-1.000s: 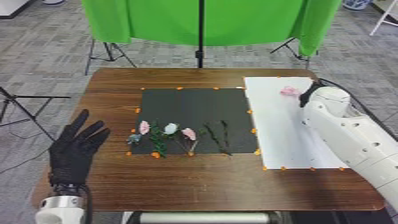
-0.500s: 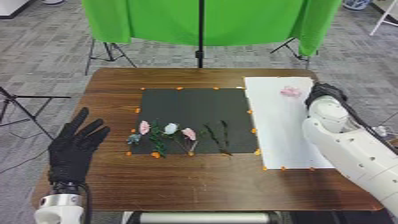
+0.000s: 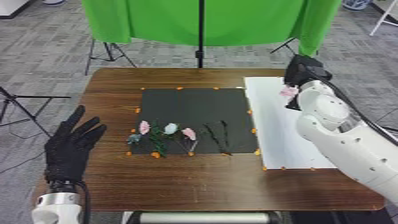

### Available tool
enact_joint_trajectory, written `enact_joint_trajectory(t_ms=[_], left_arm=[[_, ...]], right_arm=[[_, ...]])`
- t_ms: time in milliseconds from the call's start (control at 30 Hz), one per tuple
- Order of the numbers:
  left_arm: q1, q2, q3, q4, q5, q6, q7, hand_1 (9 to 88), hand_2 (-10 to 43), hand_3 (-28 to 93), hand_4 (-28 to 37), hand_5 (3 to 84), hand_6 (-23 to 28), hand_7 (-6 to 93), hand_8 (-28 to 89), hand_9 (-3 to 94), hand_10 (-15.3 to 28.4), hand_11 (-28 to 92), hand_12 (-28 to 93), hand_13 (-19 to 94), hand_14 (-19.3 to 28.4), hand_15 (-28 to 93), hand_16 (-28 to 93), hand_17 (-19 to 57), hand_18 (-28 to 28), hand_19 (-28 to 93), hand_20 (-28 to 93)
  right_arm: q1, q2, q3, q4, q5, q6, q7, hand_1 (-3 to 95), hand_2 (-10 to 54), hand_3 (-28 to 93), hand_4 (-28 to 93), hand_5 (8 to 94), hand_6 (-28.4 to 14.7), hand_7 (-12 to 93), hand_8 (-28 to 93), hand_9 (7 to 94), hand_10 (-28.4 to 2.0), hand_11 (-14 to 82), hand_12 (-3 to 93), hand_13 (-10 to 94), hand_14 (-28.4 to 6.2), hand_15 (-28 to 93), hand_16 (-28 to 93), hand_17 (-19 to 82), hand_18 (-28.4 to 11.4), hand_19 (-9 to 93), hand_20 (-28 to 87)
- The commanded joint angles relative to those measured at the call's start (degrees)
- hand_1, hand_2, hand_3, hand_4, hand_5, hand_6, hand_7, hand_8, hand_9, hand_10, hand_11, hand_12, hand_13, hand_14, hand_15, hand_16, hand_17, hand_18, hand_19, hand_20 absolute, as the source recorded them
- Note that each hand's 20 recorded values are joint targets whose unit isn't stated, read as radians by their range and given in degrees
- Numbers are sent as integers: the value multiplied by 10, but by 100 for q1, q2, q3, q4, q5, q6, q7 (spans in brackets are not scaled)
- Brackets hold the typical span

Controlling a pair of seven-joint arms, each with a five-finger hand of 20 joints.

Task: Arrange flowers

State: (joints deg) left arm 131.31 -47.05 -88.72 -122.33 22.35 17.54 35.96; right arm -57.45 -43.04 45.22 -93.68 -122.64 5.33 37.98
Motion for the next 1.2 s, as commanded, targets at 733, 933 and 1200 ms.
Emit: enact_joint_trajectory(t_ms=[733, 933, 1200], left_arm=[[31, -203, -5, 43, 192, -135, -362, 224, 82, 747, -275, 338, 71, 93, -76, 349, 191, 262, 141, 258, 258, 532, -56, -78, 258, 492, 272], [76, -290, -67, 31, 244, -126, -445, 226, 82, 747, -271, 338, 71, 93, -75, 350, 192, 262, 142, 259, 259, 532, -55, -78, 258, 492, 272], [86, -228, -24, 10, 183, -85, -372, 227, 82, 747, -268, 339, 71, 93, -76, 351, 191, 263, 142, 259, 258, 533, -54, -77, 257, 491, 271]], right_arm=[[-657, -1823, -514, -378, -813, -1483, -512, 513, -95, 719, -283, 798, 27, 169, -4, 860, -66, 289, 364, 673, -75, 817, 201, 291, -211, 932, 596], [-685, -1768, -388, -494, -981, -1594, -473, 399, -95, 774, -283, 700, 16, 144, -114, 776, -99, 484, 256, 651, -104, 870, 192, 284, -227, 932, 632], [-691, -1654, -306, -672, -900, -1663, -432, 359, -95, 772, -283, 668, 8, 133, -117, 732, -120, 577, 231, 635, -123, 902, 197, 279, -234, 932, 648]])
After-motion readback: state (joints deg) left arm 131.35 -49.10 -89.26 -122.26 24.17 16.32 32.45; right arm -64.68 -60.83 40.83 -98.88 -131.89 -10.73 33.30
